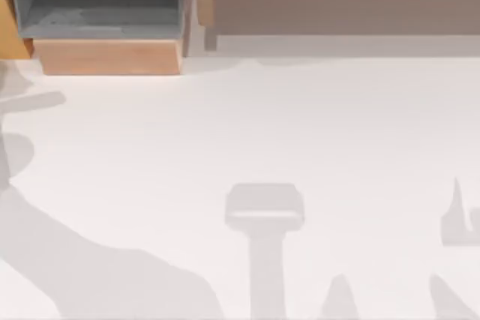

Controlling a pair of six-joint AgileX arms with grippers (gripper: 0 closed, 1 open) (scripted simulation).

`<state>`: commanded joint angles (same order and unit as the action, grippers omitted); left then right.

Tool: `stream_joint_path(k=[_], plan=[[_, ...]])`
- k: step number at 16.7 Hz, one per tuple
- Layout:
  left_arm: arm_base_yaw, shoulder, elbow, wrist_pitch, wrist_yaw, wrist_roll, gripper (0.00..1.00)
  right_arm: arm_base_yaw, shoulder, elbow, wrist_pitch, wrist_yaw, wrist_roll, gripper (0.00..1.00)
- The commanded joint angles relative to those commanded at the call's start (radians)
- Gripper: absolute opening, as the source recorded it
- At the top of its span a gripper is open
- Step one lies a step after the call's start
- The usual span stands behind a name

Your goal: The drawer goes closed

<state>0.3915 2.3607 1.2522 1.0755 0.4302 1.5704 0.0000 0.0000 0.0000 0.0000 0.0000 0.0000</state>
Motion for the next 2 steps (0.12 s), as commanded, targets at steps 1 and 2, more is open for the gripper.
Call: stream_joint_path(k=[1,2], plan=[[0.0,0.0,0.0,0.0,0.0,0.0,1.0,0.0,0.0,0.0,0.0,0.0,0.0,1.0],[0.0,0.0,0.0,0.0,0.0,0.0,1.0,0.0,0.0,0.0,0.0,0.0,0.0,1.0]])
